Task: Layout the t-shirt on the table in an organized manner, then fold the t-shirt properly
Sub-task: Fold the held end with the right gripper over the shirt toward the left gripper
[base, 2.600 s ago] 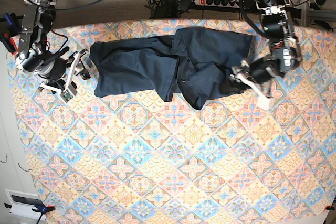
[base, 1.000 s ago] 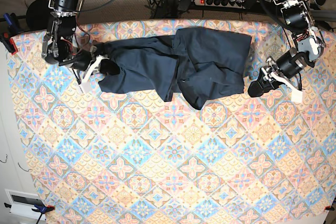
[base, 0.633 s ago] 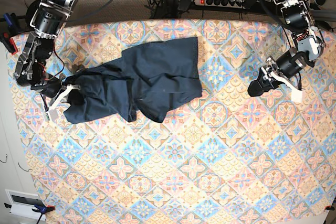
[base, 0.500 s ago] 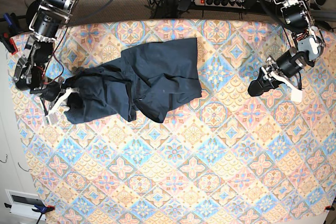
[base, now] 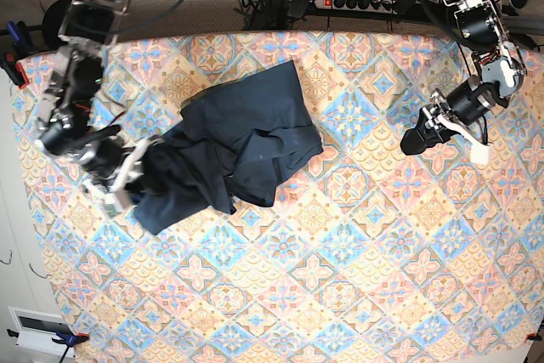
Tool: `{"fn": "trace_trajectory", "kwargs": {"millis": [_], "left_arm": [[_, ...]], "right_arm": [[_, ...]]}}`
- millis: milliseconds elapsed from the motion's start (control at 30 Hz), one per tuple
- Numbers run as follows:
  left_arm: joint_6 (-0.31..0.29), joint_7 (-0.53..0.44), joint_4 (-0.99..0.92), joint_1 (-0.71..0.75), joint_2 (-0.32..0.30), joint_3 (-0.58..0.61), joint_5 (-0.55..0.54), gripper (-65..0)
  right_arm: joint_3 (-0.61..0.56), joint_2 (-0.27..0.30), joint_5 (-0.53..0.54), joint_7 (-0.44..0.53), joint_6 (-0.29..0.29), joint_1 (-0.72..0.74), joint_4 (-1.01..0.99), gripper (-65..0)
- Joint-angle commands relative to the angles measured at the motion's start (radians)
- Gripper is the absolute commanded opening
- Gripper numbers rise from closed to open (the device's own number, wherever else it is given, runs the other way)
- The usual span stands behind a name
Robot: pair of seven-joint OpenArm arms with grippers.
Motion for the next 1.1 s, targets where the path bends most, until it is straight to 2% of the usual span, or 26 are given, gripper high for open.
{"fn": "trace_trajectory", "kwargs": {"millis": [0, 133, 267, 400, 467, 533, 667, 800, 967, 1067], "left_arm": [[-0.005, -0.012, 0.016, -0.010, -0.014, -0.003, -0.024, -37.9], [-0.005, -0.012, 0.016, -0.010, -0.013, -0.003, -0.024, -37.9], [-0.005, -0.012, 0.016, -0.004, -0.013, -0.003, -0.024, -37.9], [-0.005, -0.012, 0.016, -0.004, -0.013, -0.003, -0.024, -37.9], [-0.005, -0.012, 0.016, -0.004, -0.011, -0.003, -0.024, -37.9], [-0.005, -0.012, 0.016, -0.004, -0.011, -0.003, -0.024, -37.9], [-0.005, -0.012, 0.018, -0.006, 0.004, -0.001, -0.024, -37.9], [-0.005, -0.011, 0.016, -0.007, 0.010, 0.002, -0.024, -37.9], [-0.005, -0.011, 0.018, -0.012, 0.024, 0.042, -0.021, -37.9], [-0.005, -0.011, 0.018, -0.013, 0.024, 0.072, -0.024, -37.9]], "right_arm": [[-0.034, 0.000, 0.034, 0.042, 0.003, 0.029, 0.044, -64.6], [-0.160, -0.006, 0.034, 0.051, 0.003, 0.031, 0.053, -64.6], [-0.321, -0.006, 0.034, 0.123, 0.003, 0.032, 0.053, -64.4], [-0.454, -0.006, 0.028, 0.141, 0.003, 0.037, 0.053, -64.3], [-0.522, -0.006, -0.012, 0.141, 0.003, 0.048, 0.051, -63.7], [-0.598, -0.006, -0.110, 0.141, 0.003, 0.066, 0.053, -59.4], [-0.726, -0.006, -0.272, 0.141, 0.003, 0.068, 0.060, -46.6], [-0.752, -0.006, -0.296, 0.146, 0.003, 0.068, 0.064, -39.0], [-0.749, -0.004, -0.295, 0.175, 0.003, 0.069, 0.116, -41.5], [-0.691, -0.003, -0.296, 0.175, 0.003, 0.065, 0.140, -42.2]]}}
